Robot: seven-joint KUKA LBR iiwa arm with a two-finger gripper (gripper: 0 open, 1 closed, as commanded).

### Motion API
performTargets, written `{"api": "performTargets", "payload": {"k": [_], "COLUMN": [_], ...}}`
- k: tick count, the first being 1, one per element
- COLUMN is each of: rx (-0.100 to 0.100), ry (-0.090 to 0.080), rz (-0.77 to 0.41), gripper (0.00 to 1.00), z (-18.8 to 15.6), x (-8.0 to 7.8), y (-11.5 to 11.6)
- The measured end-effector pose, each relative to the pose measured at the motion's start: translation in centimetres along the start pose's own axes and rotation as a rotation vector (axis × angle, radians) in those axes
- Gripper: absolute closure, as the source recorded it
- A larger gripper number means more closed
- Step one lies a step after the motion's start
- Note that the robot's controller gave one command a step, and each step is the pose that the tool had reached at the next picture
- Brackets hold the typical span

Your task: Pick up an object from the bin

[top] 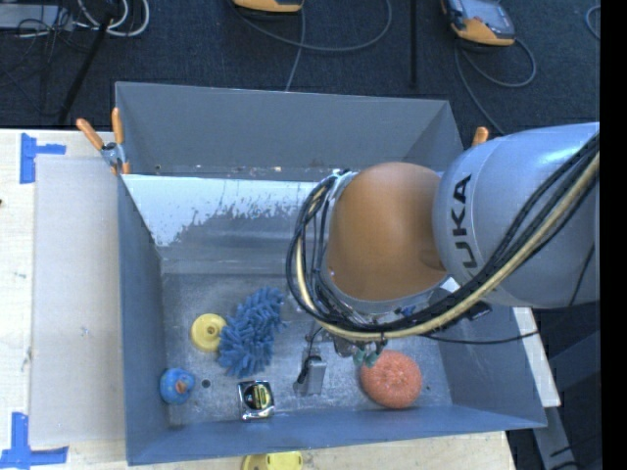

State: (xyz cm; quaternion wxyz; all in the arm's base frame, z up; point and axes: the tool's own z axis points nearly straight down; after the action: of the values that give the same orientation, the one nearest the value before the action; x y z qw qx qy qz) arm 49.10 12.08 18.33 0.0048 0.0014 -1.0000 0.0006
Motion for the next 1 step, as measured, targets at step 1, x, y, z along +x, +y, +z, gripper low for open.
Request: {"api": "performTargets", "payload": {"k": [1], "rx": [-0.001], "ry": [-0.008], "rz": [0.004], "gripper": [0.00], "z": [-0.43], "x": [-0.16], "y": [-0.07]}}
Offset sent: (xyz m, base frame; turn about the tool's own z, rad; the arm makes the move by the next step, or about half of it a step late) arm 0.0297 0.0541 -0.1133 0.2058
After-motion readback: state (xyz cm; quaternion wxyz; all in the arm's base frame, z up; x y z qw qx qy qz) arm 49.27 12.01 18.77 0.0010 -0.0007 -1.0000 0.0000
